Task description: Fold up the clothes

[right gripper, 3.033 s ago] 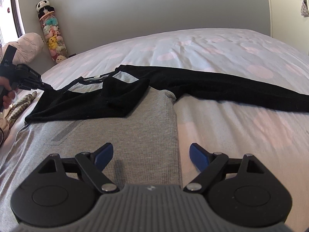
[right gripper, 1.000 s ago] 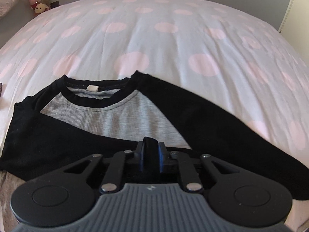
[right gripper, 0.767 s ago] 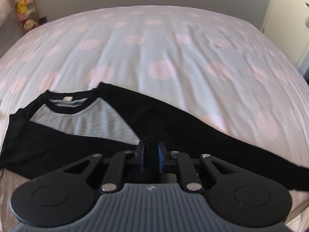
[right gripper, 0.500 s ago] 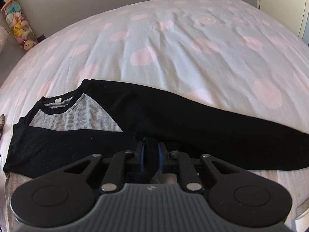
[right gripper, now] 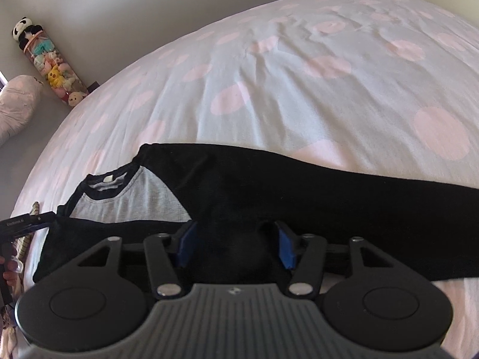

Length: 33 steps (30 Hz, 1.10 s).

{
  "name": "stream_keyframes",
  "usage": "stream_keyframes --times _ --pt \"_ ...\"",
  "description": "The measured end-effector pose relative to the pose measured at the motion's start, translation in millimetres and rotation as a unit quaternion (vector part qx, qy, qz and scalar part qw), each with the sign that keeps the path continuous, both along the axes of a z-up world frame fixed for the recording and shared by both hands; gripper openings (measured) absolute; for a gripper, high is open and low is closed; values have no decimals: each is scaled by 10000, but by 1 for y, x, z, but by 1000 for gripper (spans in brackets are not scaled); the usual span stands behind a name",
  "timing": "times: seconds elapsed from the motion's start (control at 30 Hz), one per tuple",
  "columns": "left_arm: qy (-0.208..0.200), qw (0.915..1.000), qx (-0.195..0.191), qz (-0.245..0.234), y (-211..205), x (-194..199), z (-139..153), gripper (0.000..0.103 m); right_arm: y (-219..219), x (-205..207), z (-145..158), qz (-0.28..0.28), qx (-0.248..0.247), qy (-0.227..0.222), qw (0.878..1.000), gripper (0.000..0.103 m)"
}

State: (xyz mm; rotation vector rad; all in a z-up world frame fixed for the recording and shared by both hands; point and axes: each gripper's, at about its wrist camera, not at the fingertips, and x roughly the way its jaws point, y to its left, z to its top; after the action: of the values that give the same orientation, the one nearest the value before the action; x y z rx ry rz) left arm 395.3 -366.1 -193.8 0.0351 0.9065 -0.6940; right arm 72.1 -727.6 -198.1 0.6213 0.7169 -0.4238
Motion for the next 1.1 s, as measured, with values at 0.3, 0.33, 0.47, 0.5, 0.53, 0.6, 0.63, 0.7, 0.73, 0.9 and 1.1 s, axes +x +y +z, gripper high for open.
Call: stream_keyframes --times 0.3,0.33,0.47,0.5,0.53,0.6,0.63,0.7,0.73,0.9,1.1 --pt "-207 9997 -24 147 4 -6 13 1 13 -16 29 65 -529 -115 9985 9" --pt "-237 9996 -24 157 5 -7 15 1 13 -16 35 57 -667 -134 9977 6" --pt "-352 9993 -30 134 5 -8 23 0 5 -8 55 -24 -918 -233 9955 6" --pt "-391 9991 -34 133 5 -8 24 0 3 -5 58 -52 -972 -247 9949 5" --pt "-446 9989 -31 145 5 -8 25 0 0 -2 61 -71 -1023 -274 9943 5" --pt "-530 9985 -26 155 5 -8 27 0 -5 5 63 -85 -1121 -286 9933 5" --pt "-546 9984 -29 143 5 -7 27 0 -8 10 63 -94 -1163 -261 9928 5" --pt "-588 9982 64 135 2 -7 24 0 -15 20 58 -102 -1223 -150 9923 5" --pt "-612 9980 110 136 1 -6 22 0 -18 26 53 -101 -1241 -50 9922 5" --pt "-710 9969 258 235 -2 -5 11 0 -33 43 25 -221 -1265 398 9909 5" --pt "-587 9979 224 159 0 -3 5 0 -49 39 2 -537 -1270 861 9867 2"
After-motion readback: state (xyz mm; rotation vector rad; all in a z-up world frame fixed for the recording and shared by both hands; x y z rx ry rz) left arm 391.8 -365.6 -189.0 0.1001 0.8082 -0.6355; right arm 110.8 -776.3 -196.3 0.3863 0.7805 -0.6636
